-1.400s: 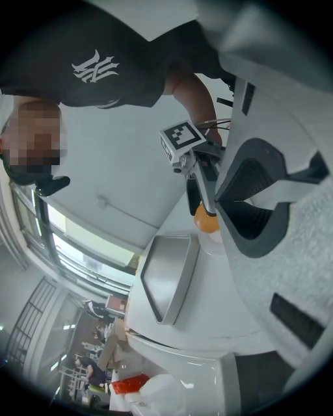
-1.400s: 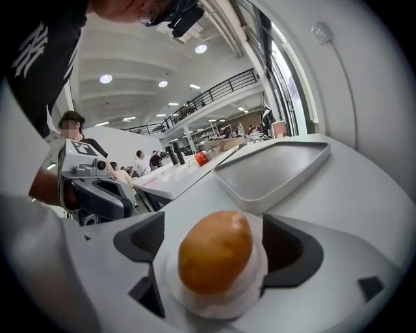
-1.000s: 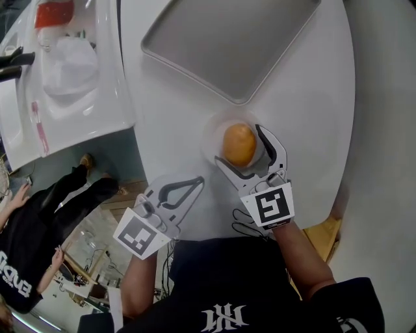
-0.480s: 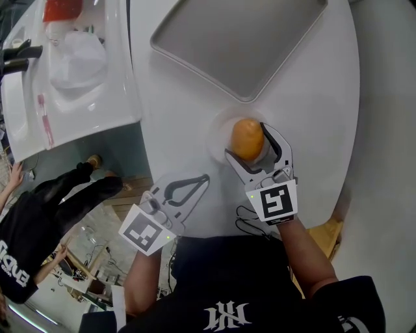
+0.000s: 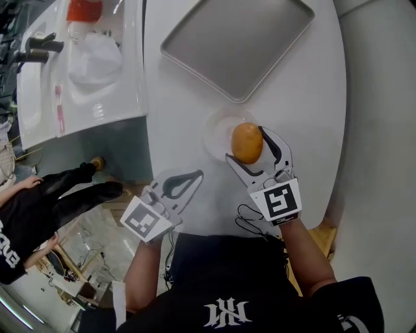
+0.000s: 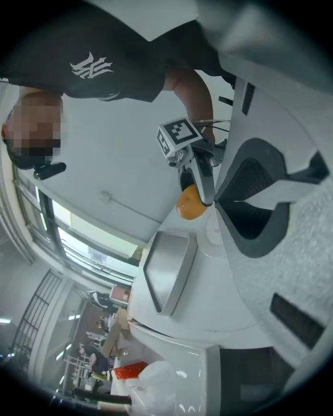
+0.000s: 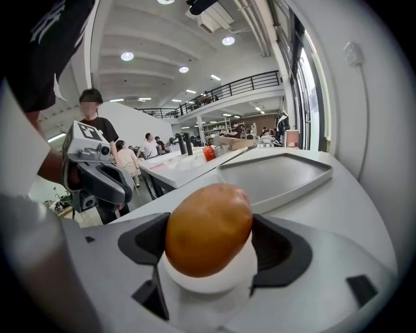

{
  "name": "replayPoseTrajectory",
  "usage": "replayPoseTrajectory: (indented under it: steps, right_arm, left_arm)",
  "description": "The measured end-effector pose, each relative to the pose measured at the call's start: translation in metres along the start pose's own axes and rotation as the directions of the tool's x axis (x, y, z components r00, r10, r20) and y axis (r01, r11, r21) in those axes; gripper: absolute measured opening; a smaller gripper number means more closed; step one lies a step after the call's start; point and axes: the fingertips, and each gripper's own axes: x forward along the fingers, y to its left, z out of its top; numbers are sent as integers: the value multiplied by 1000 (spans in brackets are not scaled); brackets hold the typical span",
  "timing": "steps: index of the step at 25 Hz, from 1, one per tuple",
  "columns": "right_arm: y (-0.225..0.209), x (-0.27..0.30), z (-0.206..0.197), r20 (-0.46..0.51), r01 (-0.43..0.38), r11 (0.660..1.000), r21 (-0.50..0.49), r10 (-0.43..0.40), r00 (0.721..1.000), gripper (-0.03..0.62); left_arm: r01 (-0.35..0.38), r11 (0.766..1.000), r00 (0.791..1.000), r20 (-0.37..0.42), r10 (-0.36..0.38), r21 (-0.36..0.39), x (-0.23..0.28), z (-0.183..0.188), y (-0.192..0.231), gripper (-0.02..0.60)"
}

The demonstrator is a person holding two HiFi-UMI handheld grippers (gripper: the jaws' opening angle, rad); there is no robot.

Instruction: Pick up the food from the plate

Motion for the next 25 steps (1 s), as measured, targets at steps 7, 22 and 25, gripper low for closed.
replayPoseTrajectory:
  steps: [7,22,25]
  right_arm:
    - [12,-50,38,131,-131,991,37,125,983,393]
    - [84,-152,109,417,-73,995,-75,97,904,393]
    - [123,-169,100,414,-64,993,-97,99,905,393]
  left_arm:
    - [-88,995,996,39,86,44,-3,22,-25,3]
    - [-125,934,981,183,66,334,-84,62,-100,3]
    - [-111,930,980,194,44,351,-94,39,-114,3]
